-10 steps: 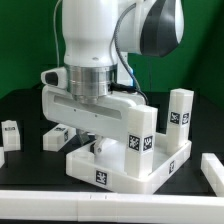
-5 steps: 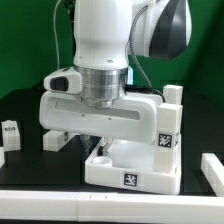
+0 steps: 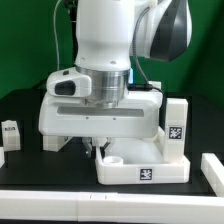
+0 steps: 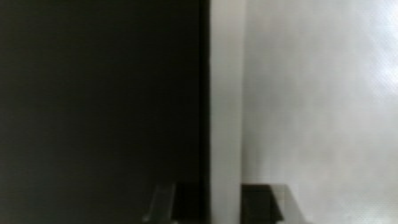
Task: Assemble desk
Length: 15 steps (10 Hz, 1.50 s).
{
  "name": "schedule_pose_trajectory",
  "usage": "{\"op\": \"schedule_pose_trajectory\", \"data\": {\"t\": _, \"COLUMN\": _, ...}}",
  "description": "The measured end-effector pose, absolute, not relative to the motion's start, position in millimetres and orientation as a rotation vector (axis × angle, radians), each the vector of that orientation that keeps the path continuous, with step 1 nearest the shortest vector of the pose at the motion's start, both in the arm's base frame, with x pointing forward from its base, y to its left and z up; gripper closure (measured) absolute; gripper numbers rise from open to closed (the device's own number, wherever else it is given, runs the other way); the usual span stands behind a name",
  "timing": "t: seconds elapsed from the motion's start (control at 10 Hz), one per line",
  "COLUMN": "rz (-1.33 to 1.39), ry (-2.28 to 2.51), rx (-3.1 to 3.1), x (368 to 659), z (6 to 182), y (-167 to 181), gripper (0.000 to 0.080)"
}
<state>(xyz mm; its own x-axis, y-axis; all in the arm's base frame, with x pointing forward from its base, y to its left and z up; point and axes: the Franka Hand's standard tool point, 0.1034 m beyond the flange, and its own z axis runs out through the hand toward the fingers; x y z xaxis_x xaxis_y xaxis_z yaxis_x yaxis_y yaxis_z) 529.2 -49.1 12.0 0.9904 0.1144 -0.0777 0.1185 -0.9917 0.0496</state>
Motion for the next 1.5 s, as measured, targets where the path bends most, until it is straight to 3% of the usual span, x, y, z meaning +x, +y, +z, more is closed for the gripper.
{"op": "schedule_pose_trajectory", "data": {"t": 0.7, "rz": -0.132, "ry": 0.834, "rx": 2.959, "x": 538, "z": 15.0, "y": -45, "gripper": 0.0733}}
{"op": "schedule_pose_trajectory", "data": {"t": 1.1, "rz": -0.129, "ry": 1.267, "rx": 2.785, "x": 561, "z": 11.4, "y": -18, "gripper": 0.0733}}
{"op": "schedule_pose_trajectory", "data": {"t": 1.5, "rz": -0.163, "ry": 1.589, "rx": 2.592, "x": 561, "z": 11.7, "y": -23, "gripper": 0.0733}}
